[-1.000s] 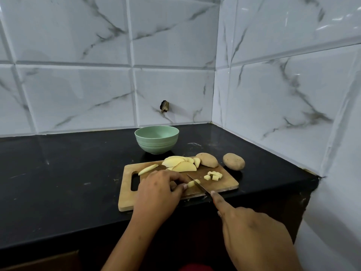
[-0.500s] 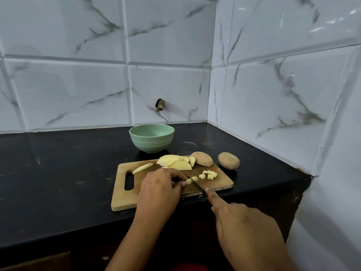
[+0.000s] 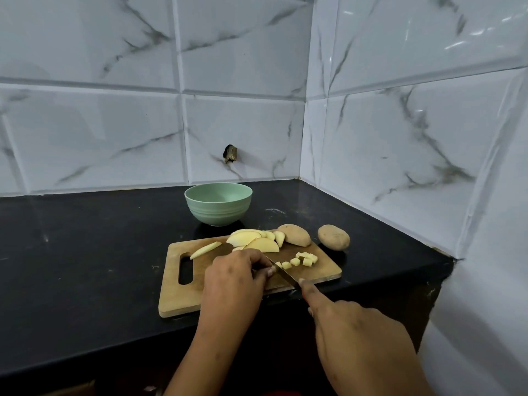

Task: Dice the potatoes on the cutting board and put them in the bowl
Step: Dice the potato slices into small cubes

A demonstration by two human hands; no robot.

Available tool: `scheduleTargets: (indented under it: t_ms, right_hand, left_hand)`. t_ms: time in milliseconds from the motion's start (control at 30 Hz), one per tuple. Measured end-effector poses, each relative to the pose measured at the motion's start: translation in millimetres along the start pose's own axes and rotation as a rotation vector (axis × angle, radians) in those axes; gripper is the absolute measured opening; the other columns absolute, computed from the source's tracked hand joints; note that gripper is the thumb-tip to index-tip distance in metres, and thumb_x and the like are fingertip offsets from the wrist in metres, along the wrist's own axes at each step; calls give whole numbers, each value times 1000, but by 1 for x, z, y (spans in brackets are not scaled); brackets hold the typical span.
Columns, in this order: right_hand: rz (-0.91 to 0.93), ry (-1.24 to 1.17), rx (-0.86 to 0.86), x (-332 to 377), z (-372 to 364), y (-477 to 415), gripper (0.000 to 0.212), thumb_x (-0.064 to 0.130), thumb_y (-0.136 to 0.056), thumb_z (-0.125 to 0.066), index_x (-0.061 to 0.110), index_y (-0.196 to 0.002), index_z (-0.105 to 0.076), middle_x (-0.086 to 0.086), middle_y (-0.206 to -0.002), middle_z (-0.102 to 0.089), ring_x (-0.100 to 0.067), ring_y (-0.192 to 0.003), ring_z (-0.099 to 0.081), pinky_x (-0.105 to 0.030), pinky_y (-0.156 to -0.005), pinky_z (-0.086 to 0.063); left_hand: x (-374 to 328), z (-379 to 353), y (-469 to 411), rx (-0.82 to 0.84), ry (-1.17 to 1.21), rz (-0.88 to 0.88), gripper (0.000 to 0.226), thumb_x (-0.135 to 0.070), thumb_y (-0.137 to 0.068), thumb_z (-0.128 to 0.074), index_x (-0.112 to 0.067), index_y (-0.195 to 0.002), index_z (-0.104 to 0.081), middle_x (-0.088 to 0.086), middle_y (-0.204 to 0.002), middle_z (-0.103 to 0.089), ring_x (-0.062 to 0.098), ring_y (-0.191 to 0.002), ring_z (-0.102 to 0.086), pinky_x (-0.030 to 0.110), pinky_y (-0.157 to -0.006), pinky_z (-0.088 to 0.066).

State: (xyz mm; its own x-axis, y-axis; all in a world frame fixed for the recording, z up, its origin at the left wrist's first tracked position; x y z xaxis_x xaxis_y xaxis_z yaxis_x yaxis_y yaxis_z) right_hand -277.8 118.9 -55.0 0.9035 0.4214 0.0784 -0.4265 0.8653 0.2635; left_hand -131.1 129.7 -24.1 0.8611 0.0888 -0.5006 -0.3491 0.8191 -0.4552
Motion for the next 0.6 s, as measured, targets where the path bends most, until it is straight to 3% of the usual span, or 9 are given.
scheduleTargets:
  t_ms: [67, 200, 400, 500, 600]
  right_hand:
    - [8, -3, 14, 1, -3, -5, 75, 21, -101, -45, 39, -150, 9, -5, -121, -54, -13, -88, -52, -31, -78, -47]
    - [26, -75, 29, -3, 0, -3, 68, 23, -104, -37, 40, -150, 10, -6, -126, -52, -17, -108, -56, -36, -95, -48]
    - [-64, -77, 143, 5, -17, -3, 77, 31, -101, -43, 46, -146, 17, -8, -135, -46, -20, -115, -53, -35, -95, -41]
    - [-53, -31, 139, 10, -15, -5, 85, 25, -98, -49, 41, -147, 18, -10, -134, -47, -21, -113, -53, -35, -88, -42]
    - [12, -42, 51, 13, -4, -4, 72, 26, -102, -42, 40, -149, 10, -7, -129, -51, -20, -111, -55, -34, -89, -46]
  left_hand:
    - [1, 2, 2, 3, 0, -18, 12, -35, -91, -60, -40, -98, -69, -23, -94, -63, -6, -74, -46, 4, -61, -32]
    - [9, 8, 6, 4, 40, -5, 15, -30, -90, -61, -37, -100, -70, -23, -100, -64, -6, -88, -46, 7, -69, -31]
    - [9, 8, 6, 1, 58, -4, 13, -28, -89, -62, -36, -96, -70, -24, -99, -62, -6, -93, -47, 10, -79, -32]
    - [10, 10, 6, -7, 54, -19, 15, -27, -89, -63, -34, -99, -70, -23, -102, -63, -8, -93, -46, 4, -74, -31]
    - [14, 11, 7, 0, 59, -1, 16, -27, -88, -64, -36, -99, -70, -24, -103, -62, -10, -90, -43, -3, -65, -28]
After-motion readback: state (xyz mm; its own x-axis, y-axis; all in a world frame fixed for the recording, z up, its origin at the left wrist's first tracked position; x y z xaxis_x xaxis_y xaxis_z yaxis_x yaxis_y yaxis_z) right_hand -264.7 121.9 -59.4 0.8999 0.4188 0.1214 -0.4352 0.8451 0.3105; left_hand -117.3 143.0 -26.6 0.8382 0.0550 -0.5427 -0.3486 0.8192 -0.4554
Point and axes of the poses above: each hand's wrist, its own y-axis away from the middle knuckle, its own z-axis out of the back of the hand, x = y × z, the point moved 7 cm from there along -y, towards the middle knuckle
